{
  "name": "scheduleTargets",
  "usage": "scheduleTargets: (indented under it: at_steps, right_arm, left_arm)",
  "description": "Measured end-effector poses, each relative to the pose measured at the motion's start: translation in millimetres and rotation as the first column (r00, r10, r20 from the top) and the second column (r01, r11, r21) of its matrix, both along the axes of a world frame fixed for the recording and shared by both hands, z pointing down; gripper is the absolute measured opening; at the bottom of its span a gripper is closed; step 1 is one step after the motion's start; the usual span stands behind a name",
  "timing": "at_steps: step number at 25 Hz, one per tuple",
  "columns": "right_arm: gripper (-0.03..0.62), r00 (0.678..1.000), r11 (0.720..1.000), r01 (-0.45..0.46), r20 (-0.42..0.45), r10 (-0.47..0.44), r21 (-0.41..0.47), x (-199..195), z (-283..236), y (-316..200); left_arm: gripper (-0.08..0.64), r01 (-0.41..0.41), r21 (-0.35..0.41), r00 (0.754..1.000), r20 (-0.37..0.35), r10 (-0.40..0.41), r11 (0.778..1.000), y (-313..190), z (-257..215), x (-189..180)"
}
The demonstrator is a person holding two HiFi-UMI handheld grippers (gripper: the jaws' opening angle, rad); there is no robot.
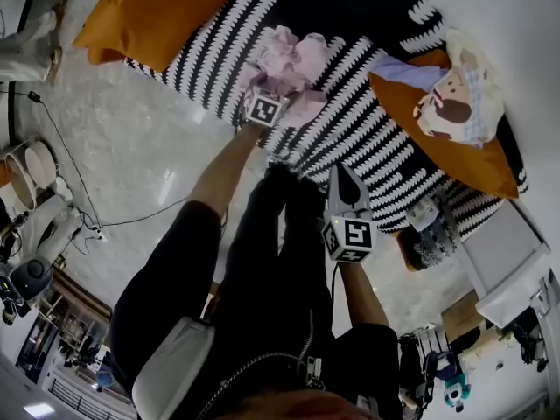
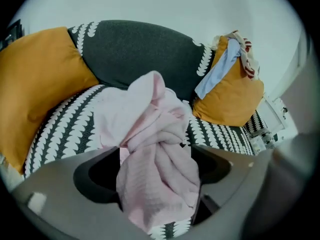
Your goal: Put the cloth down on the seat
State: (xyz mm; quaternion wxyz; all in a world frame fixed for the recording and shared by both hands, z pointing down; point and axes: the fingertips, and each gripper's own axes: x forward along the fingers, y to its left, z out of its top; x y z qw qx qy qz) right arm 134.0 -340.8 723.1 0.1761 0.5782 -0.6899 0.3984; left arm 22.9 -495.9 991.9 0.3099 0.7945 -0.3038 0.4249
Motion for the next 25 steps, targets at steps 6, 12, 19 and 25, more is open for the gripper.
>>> scheduleTargets:
  at_steps: [6, 12, 19, 25]
  right_arm:
    - [0.002, 1.0, 0.998, 0.014, 0.003, -0.014, 0.065, -15.0, -30.8, -12.2]
    - [0.002, 0.998, 0.993, 0.066, -0.007, -0.065, 0.096, -40.1, -59.5, -15.9]
    - [0.002, 0.992, 0.981, 0.12, -0.049, -0.113, 0.152, -51.8, -98.6, -28.6]
    - [0.002, 0.965, 0.953, 0.245, -0.14, -0.221, 0.179, -68.4, -137.9, -29.6]
  left_arm:
    - [0.445, -0.075, 0.023, 0.997, 0.013, 0.075, 0.997, 16.0, -44.4, -11.1]
    - [0.346, -0.086, 0.069, 0.996, -0.008, 0.087, 0.994, 28.2, -101.6, -31.4]
    - [0.195, -0.075, 0.112, 0.99, -0.109, 0.088, 0.991, 54.7, -182.8, -35.5]
    - [0.068, -0.06, 0.182, 0.979, -0.18, 0.093, 0.981, 68.6, -259.0, -33.4]
